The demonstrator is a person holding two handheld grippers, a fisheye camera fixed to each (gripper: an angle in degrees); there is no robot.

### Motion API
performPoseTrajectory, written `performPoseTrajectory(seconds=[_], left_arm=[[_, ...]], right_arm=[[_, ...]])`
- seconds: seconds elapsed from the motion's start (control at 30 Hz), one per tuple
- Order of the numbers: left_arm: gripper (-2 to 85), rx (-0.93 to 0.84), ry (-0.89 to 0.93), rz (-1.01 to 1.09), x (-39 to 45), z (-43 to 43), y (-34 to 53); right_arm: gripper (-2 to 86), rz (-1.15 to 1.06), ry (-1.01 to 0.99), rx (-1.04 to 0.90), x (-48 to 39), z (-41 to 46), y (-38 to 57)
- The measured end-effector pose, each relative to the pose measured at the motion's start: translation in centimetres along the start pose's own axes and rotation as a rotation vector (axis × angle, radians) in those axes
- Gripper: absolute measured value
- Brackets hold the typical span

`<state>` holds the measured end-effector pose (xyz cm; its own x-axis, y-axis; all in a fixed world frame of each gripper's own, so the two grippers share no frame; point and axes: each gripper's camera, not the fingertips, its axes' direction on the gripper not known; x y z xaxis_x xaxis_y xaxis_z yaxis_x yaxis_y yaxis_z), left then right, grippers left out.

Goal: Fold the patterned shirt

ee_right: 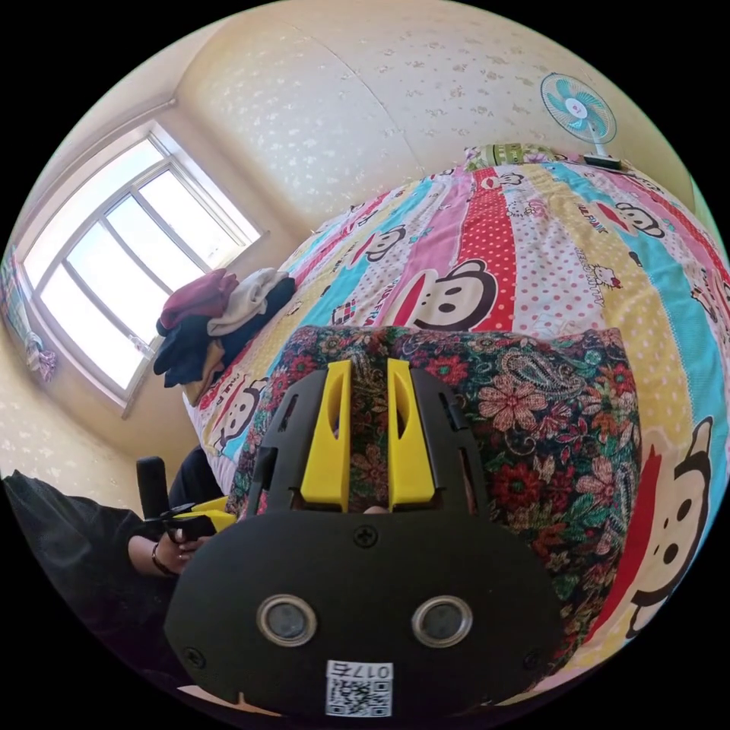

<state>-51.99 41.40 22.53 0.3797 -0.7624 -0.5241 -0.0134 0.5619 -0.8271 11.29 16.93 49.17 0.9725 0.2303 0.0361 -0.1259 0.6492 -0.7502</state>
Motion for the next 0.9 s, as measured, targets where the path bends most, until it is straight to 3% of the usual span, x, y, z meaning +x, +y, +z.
performPoseTrajectory(seconds=[0.1,0.23,0.47,0.63,0.77,0.9], left_arm=[[14.4,-0.006,-0.014,-0.037,0.5,-0.2,-1.7],[13.8,-0.106,0.167,-0.198,-1.6,0.5,-5.1],[12.3,-0.157,0.041,-0.167,1.5,0.6,-9.0],[9.6,-0.185,0.211,-0.321,1.2,-1.2,-11.3],[9.1,-0.184,0.371,-0.416,2.8,-2.7,-13.4],[9.0,-0.186,0.437,-0.377,5.8,-3.3,-16.1]], right_arm=[[7.9,0.004,-0.008,0.001,0.9,-0.7,0.2],[8.1,0.006,-0.021,0.006,2.1,-1.7,0.5],[11.3,0.039,-0.209,0.058,6.0,-6.0,1.5],[17.7,0.191,-0.242,0.210,5.7,-15.2,7.5],[21.0,0.451,-0.290,0.373,5.9,-22.5,17.8],[24.0,0.645,-0.403,0.331,8.1,-22.6,22.4]])
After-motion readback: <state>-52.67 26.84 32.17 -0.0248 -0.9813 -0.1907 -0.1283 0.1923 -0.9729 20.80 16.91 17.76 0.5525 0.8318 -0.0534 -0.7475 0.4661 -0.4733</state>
